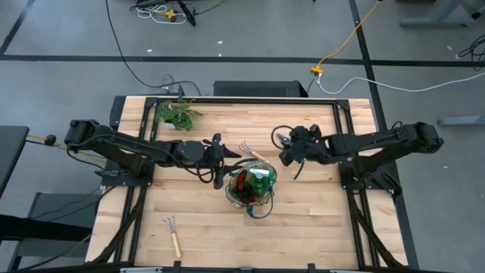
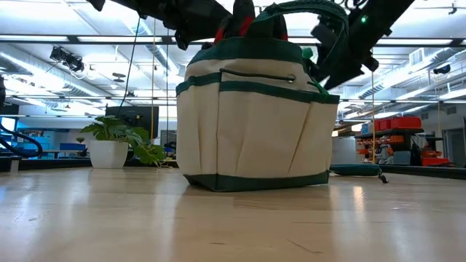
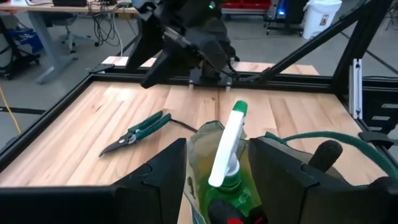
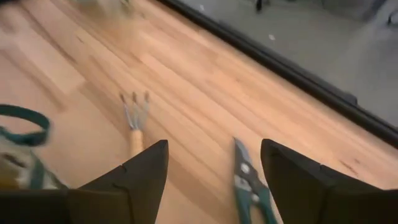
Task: Pick & Place Garden tools in Gardening bag
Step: Put the green scissors into the green gardening bag
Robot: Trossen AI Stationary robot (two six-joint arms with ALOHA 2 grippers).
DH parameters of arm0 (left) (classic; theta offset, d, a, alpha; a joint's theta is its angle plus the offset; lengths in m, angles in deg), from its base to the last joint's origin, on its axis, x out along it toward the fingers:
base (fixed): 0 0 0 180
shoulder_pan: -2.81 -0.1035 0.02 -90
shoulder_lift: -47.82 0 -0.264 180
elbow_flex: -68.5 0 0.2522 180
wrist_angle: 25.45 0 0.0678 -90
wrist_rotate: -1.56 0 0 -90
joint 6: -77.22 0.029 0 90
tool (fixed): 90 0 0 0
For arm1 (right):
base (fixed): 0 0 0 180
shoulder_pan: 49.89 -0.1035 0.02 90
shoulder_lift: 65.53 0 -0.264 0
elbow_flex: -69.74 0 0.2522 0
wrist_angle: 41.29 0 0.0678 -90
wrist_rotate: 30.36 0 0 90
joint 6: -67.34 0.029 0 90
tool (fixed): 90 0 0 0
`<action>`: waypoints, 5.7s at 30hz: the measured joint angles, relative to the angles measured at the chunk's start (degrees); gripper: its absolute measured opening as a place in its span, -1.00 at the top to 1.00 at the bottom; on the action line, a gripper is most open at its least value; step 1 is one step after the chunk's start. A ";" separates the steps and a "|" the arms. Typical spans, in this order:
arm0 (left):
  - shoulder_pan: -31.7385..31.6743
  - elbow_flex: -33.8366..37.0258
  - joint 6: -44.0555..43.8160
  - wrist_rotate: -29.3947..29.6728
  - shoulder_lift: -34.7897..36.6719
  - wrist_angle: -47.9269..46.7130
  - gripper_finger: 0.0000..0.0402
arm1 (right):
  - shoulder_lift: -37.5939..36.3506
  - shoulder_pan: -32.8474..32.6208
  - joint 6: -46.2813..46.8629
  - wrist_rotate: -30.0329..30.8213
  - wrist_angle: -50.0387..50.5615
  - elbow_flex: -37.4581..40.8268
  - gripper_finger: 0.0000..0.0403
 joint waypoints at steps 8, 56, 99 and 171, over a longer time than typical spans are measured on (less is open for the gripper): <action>0.00 0.00 -0.02 0.00 -0.02 -0.04 0.11 | 0.02 6.44 1.38 -11.61 6.62 -0.07 -0.28; 0.00 0.04 -0.17 -0.04 -0.04 -1.73 0.11 | 21.63 20.70 -10.80 -30.93 9.88 -0.05 -0.28; 0.01 0.04 0.00 -0.04 -0.04 -2.14 0.11 | 23.43 23.59 -13.11 -35.76 1.85 4.83 0.03; 0.00 0.04 -0.22 -0.04 -0.07 -1.84 0.11 | 2.94 16.56 -16.52 -31.79 -3.75 -3.98 0.79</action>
